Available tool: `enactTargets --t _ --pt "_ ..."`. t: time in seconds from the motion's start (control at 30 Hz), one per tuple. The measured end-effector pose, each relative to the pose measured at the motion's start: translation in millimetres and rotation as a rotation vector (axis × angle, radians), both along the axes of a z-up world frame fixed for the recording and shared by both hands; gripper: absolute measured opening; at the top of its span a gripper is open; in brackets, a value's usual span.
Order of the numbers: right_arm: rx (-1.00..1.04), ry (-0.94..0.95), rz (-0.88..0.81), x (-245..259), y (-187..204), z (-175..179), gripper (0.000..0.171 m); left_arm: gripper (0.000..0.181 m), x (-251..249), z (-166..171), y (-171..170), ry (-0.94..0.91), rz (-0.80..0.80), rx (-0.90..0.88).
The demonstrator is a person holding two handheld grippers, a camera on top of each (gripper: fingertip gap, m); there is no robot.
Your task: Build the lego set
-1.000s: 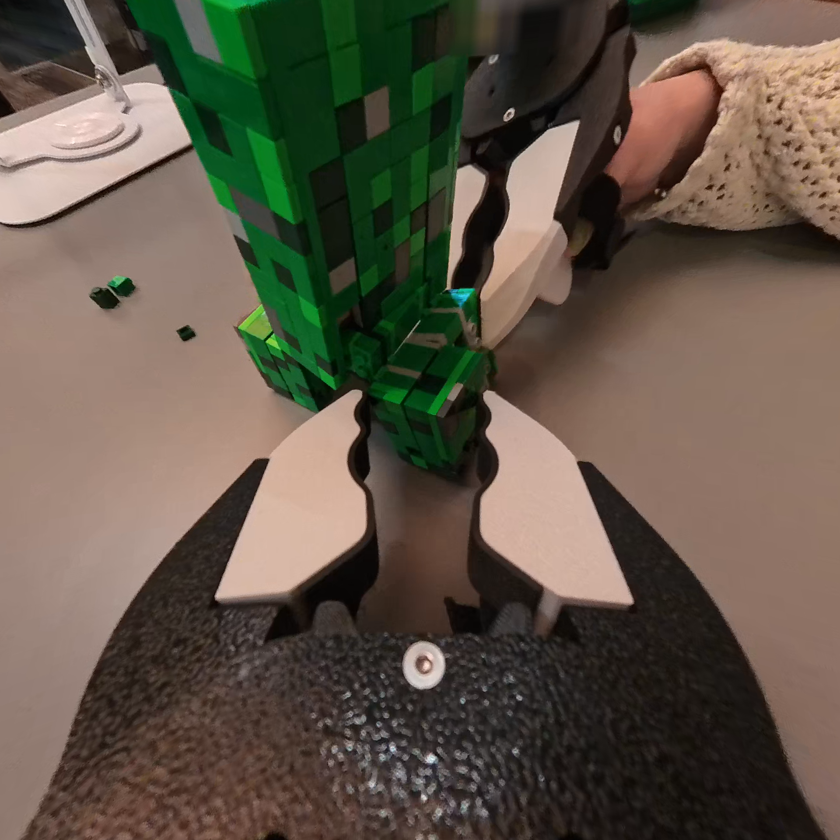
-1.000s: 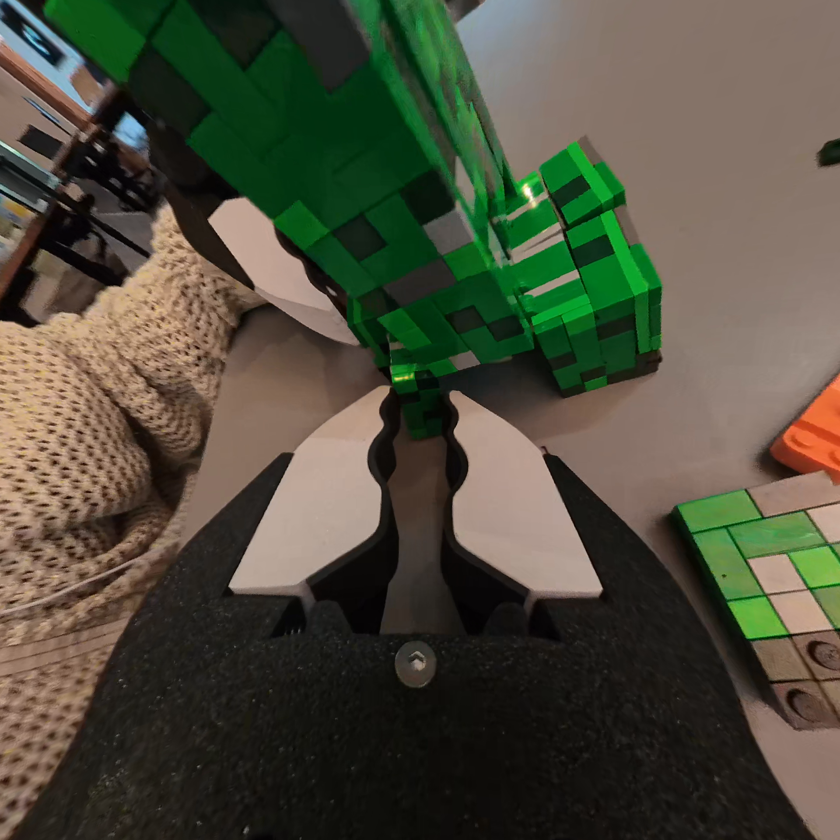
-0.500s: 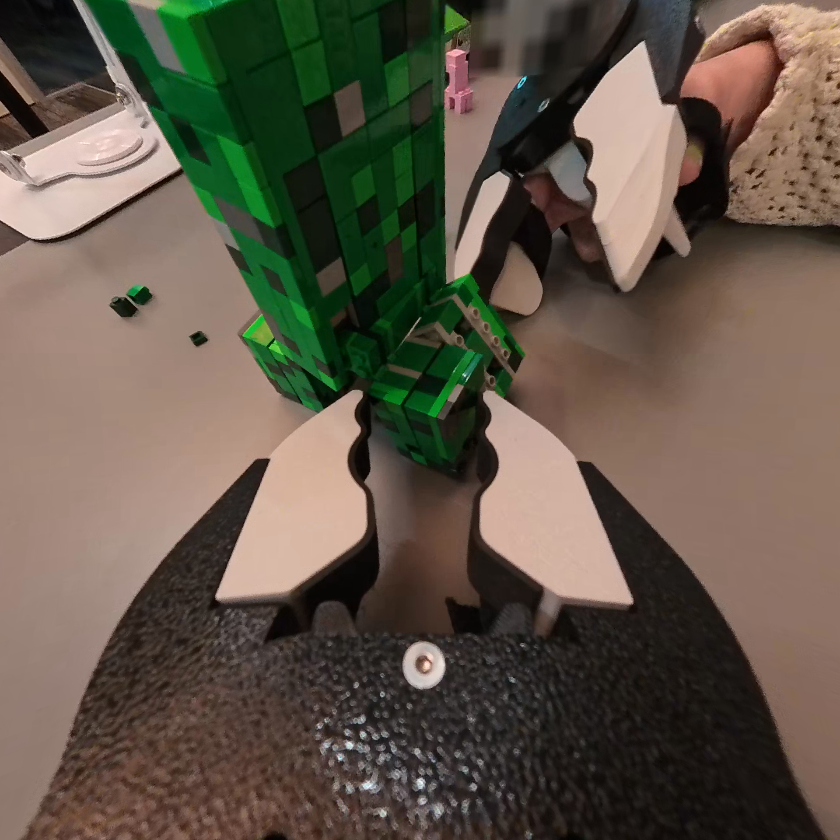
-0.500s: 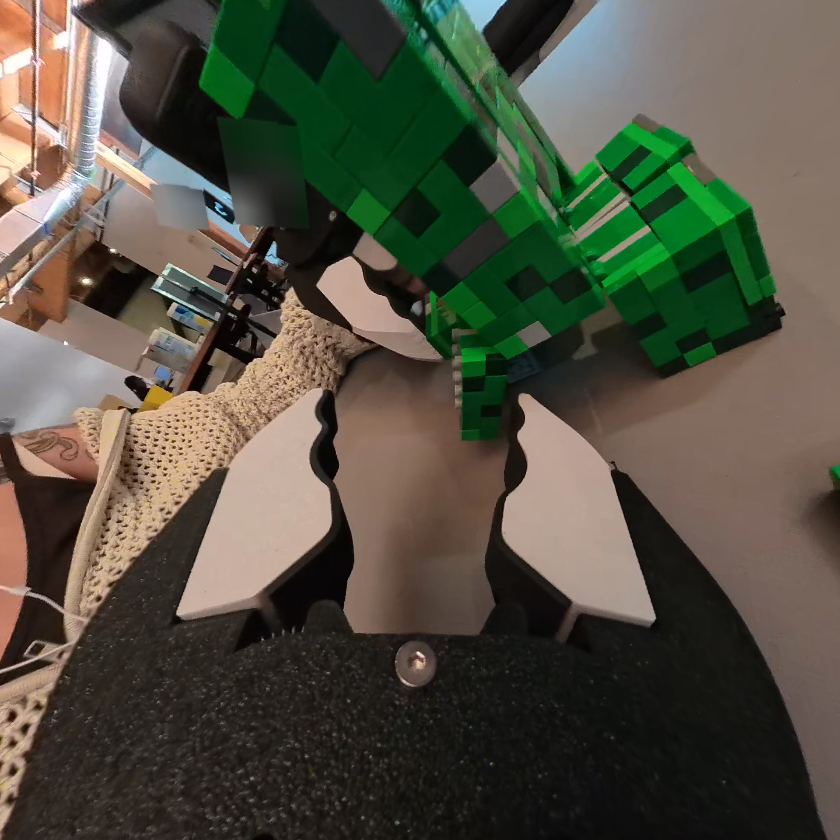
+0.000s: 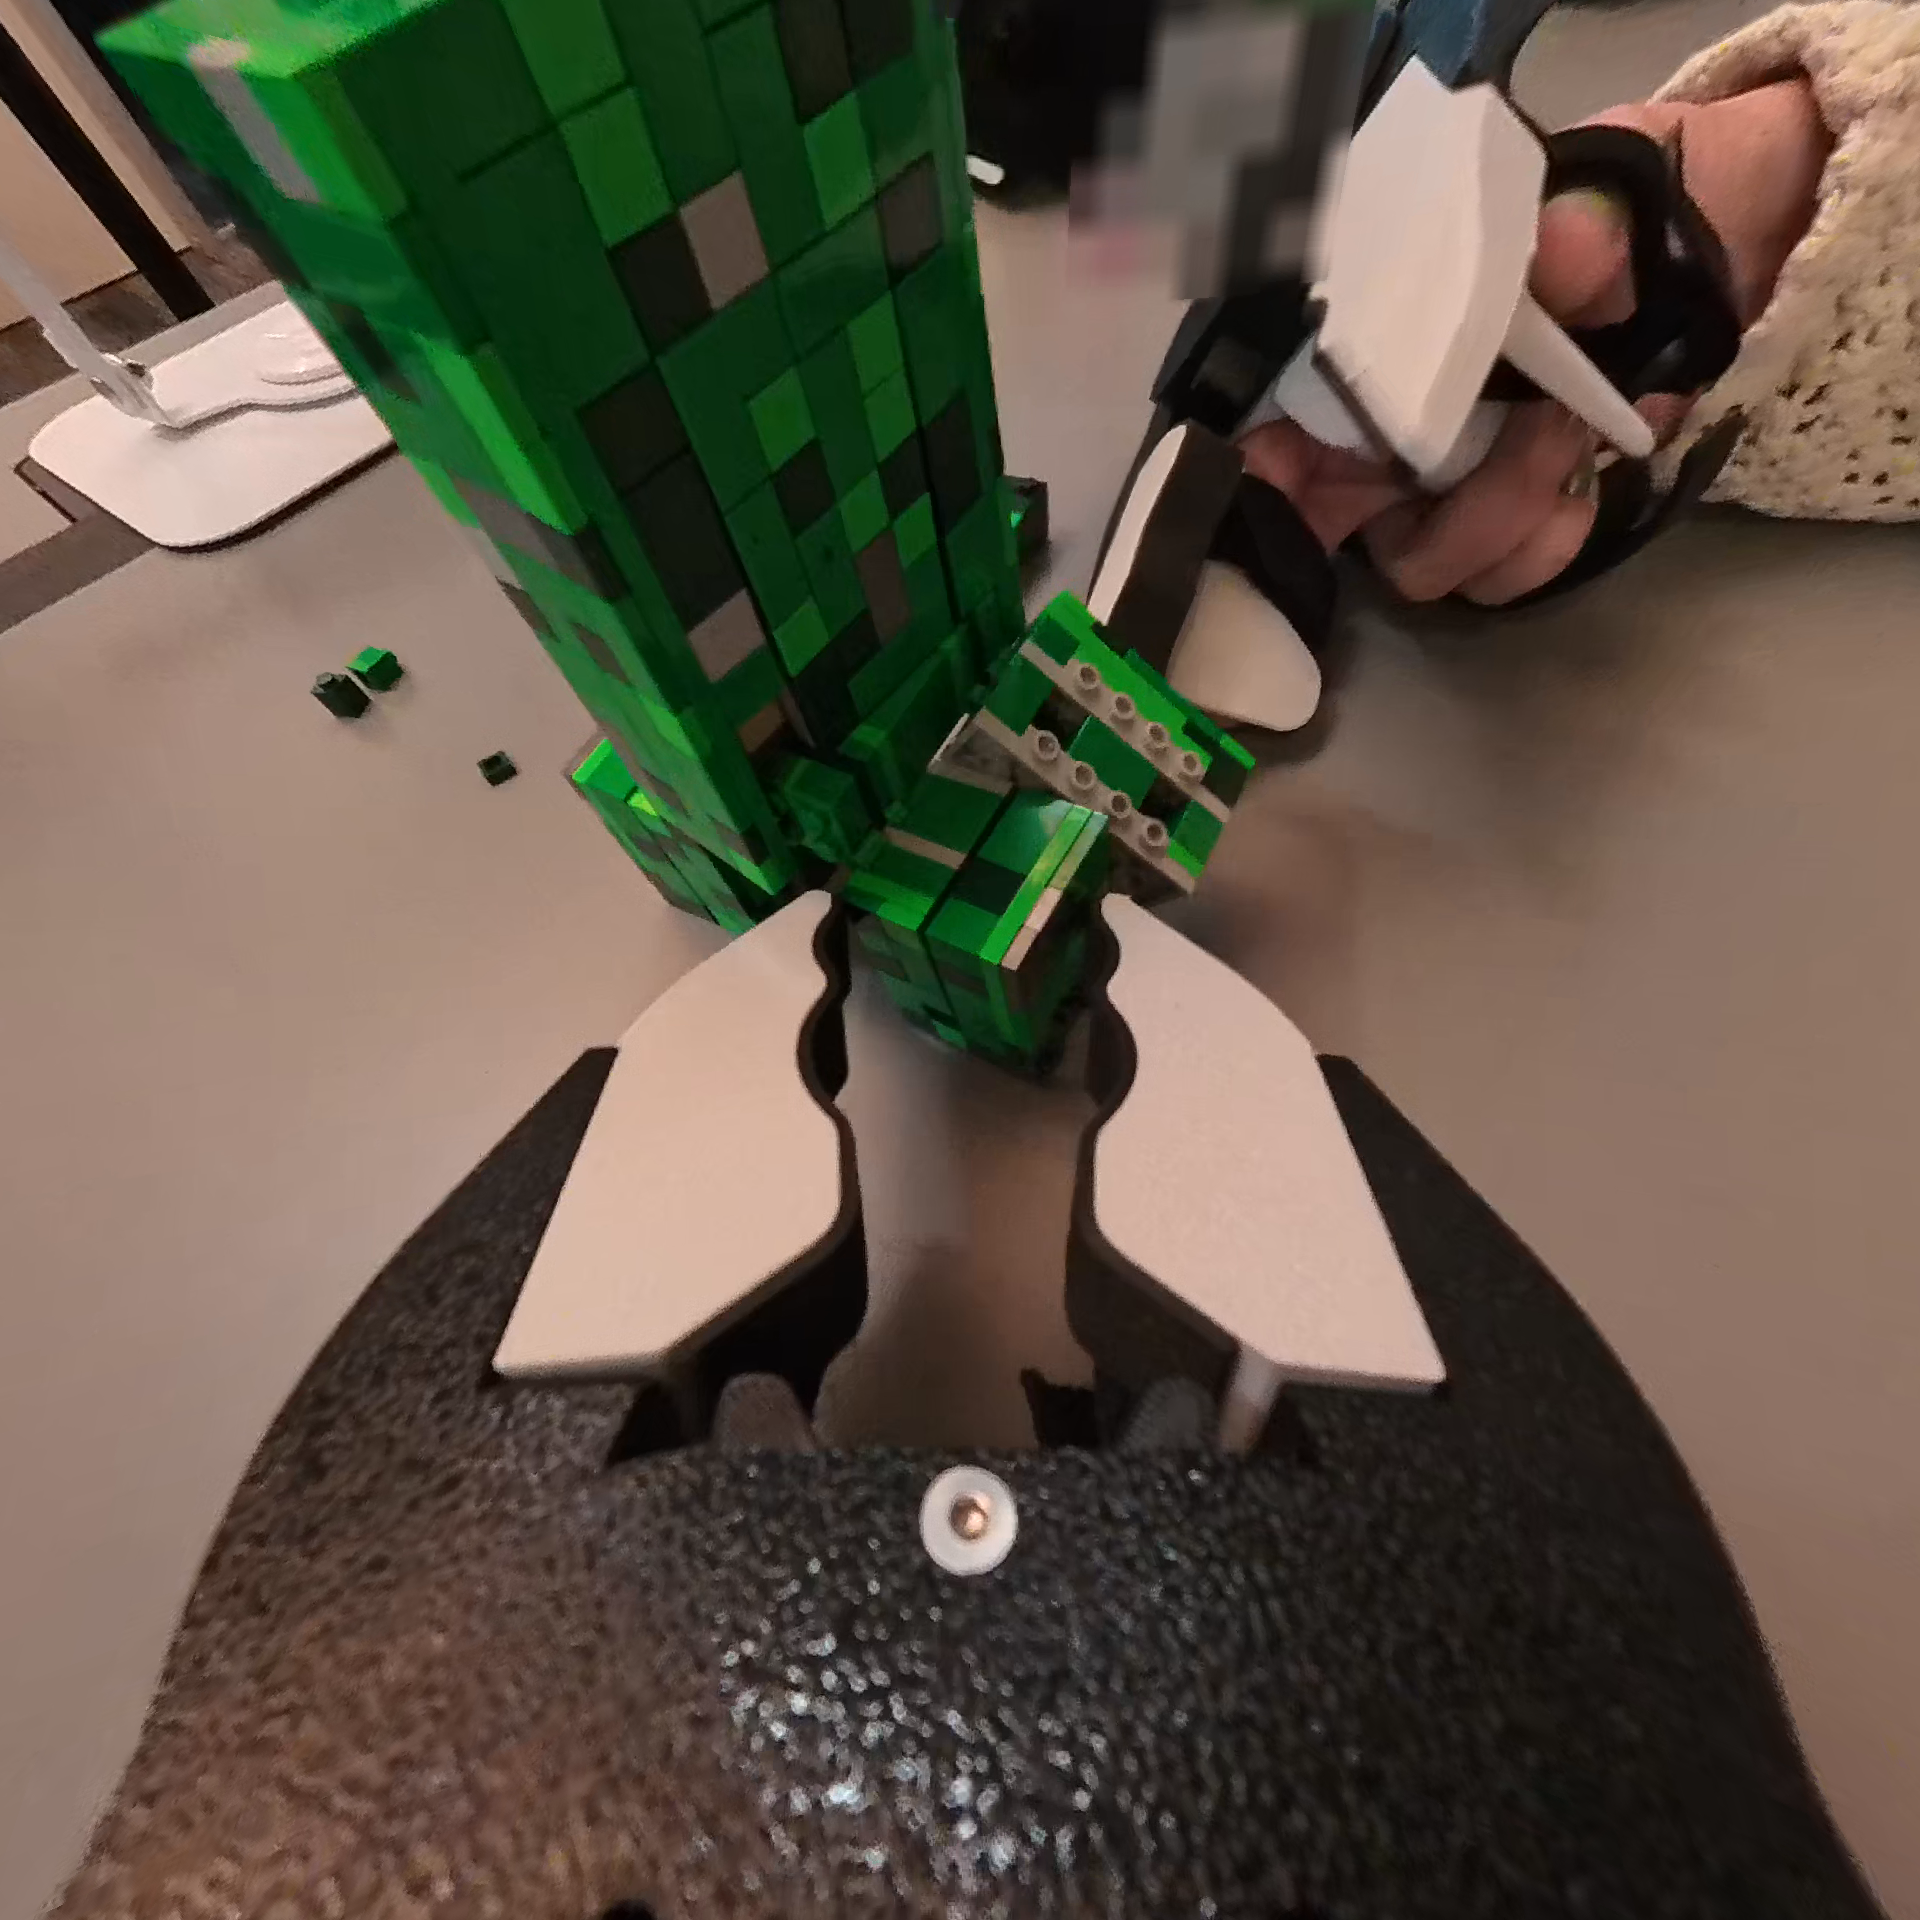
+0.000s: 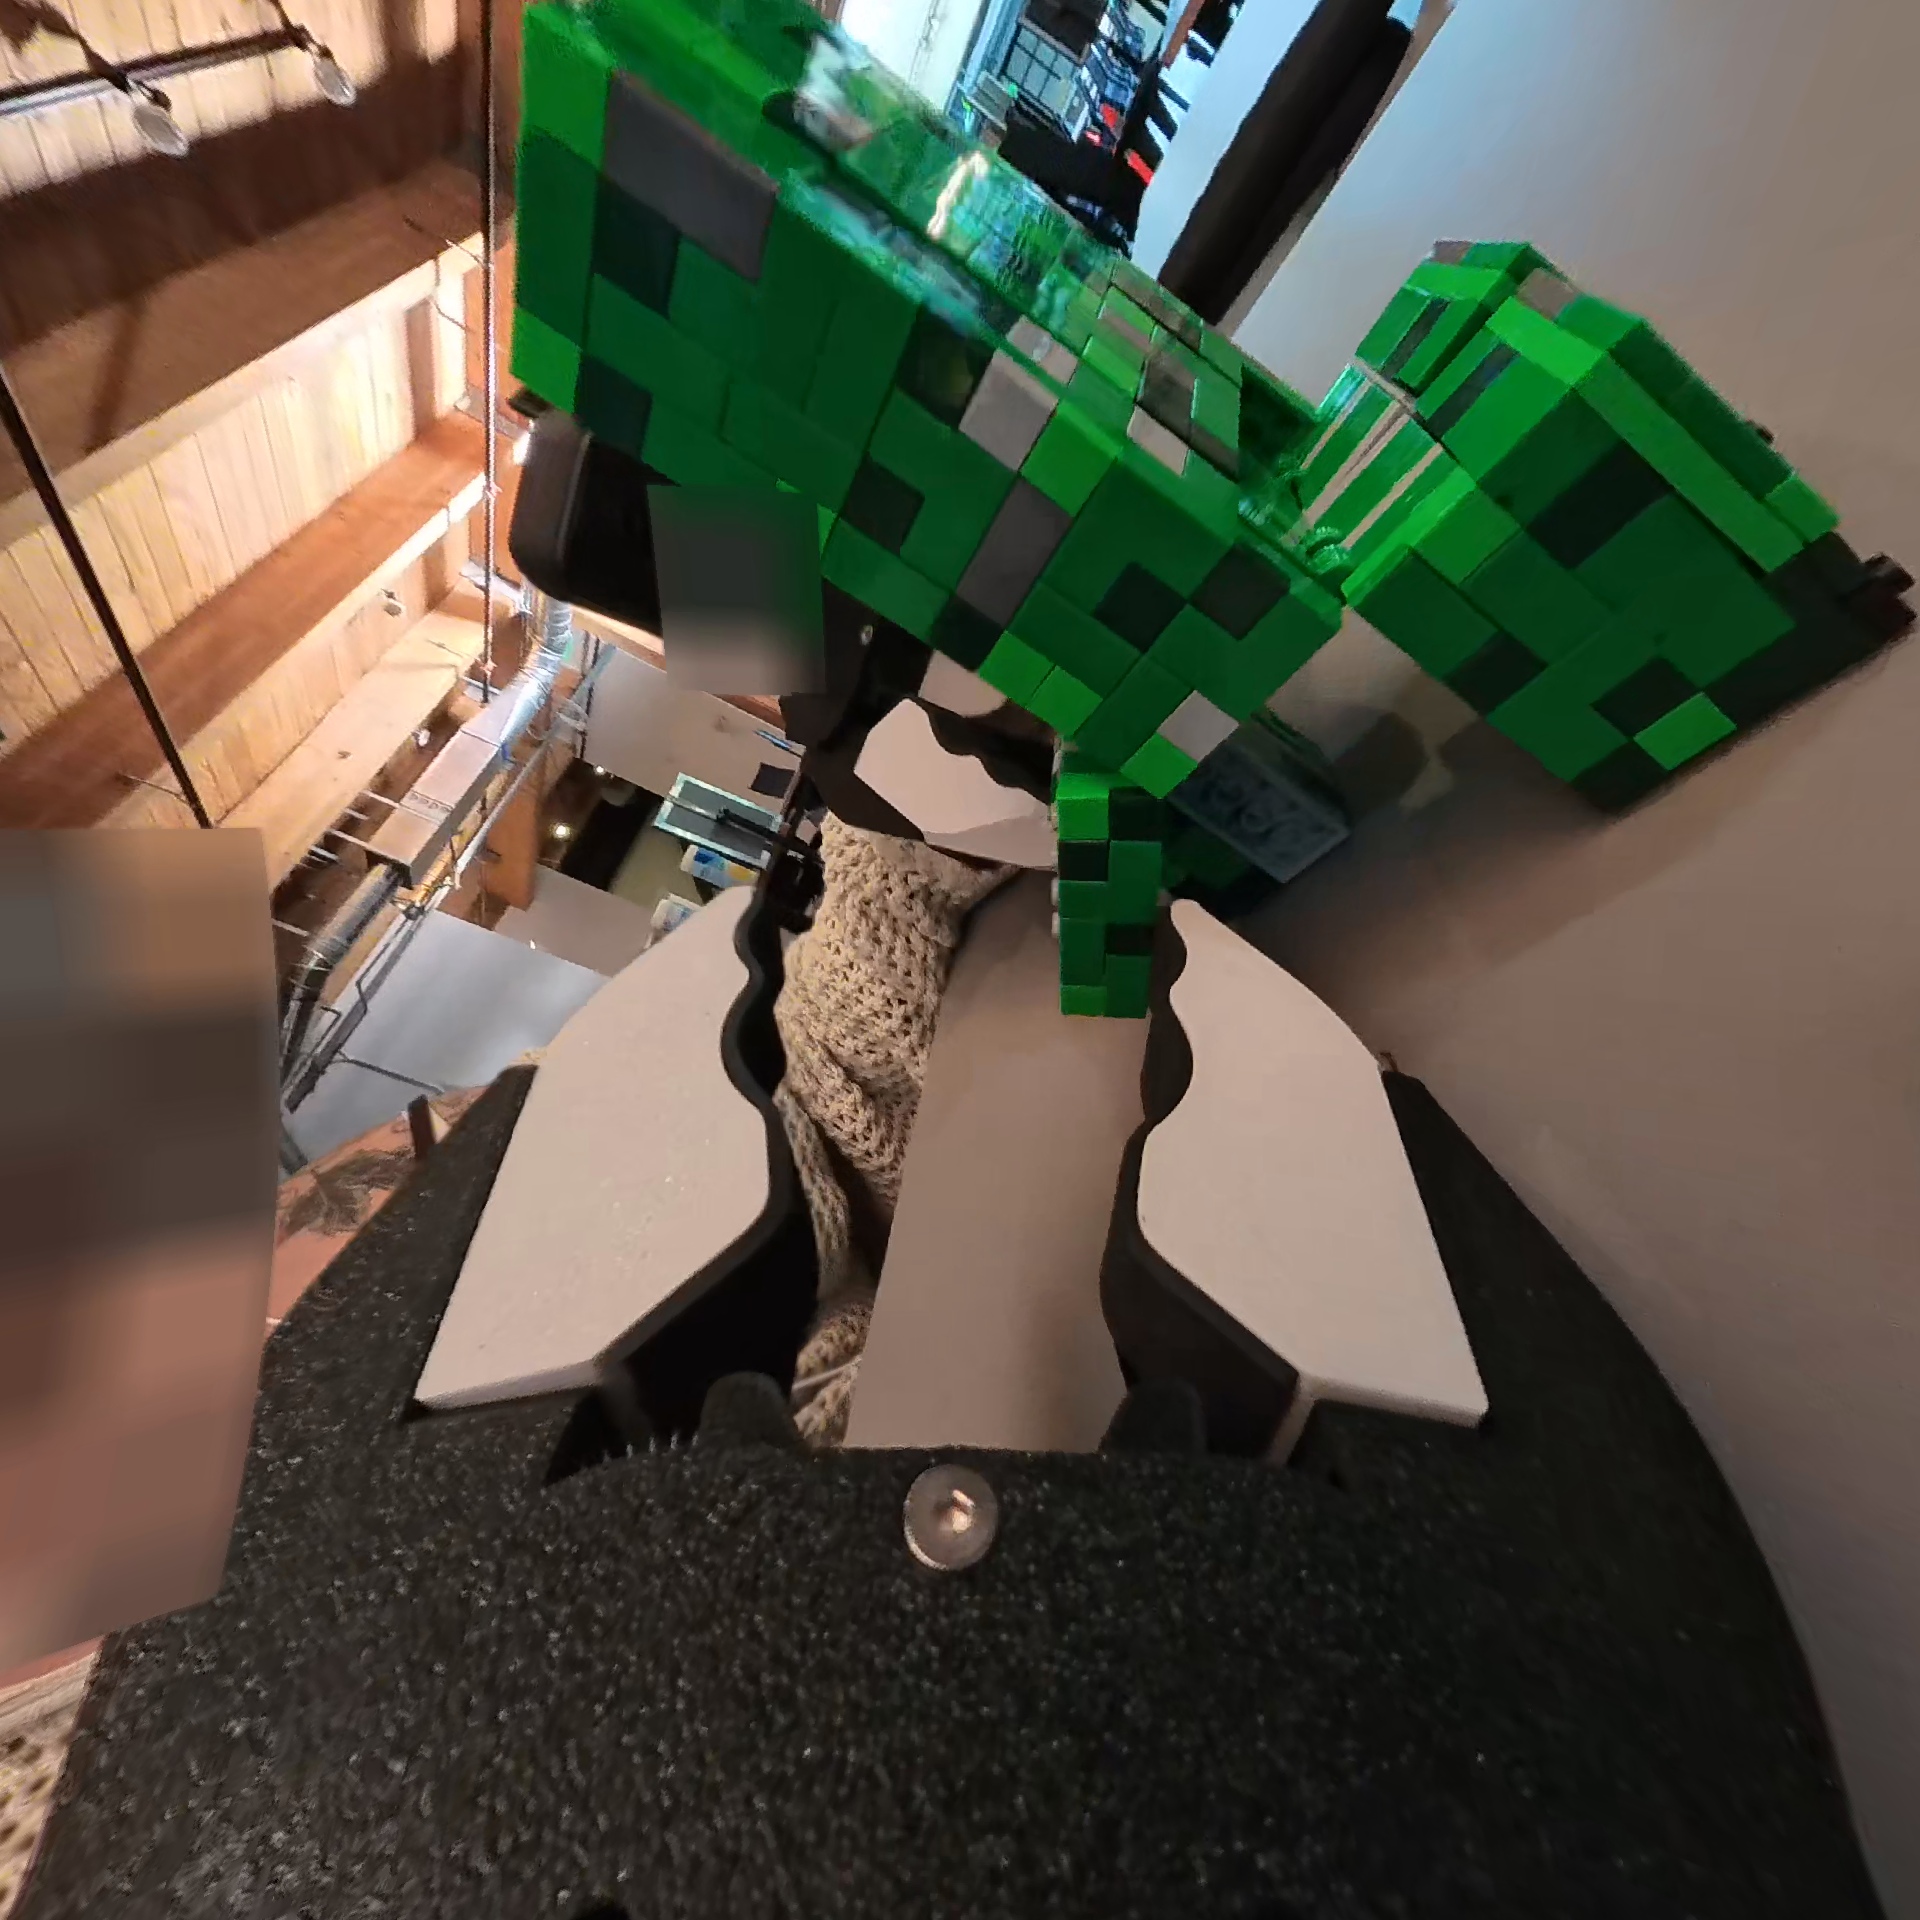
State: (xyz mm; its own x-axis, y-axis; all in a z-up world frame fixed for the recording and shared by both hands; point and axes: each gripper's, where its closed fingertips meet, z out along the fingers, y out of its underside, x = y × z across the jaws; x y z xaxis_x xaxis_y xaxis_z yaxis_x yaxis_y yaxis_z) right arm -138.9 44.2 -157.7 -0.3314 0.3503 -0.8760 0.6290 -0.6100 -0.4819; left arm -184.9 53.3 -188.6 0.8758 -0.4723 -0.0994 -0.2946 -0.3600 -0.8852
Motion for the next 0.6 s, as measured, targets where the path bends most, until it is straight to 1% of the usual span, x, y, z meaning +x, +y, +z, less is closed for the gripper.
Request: enactTargets --t 0.1,0.23,0.3,0.6 --pt "0.051 -0.02 -0.041 -2.4 2.0 -5.3 0.067 0.042 1.9 -1.2 0.1 0.018 0.0 -0.002" --pt "0.161 -0.051 -0.028 -1.2 -5.9 -11.9 0.066 0.042 2.6 -1.1 -0.2 0.008 -0.001 -0.005" --pt "0.124 -0.053 -0.022 -0.9 -6.6 -11.5 0.065 0.042 2.5 -1.2 -0.3 0.005 0.0 -0.008" --pt "-0.195 -0.032 -0.017 1.1 1.9 6.5 0.063 0.042 1.4 -0.9 1.6 0.03 0.026 -0.029"
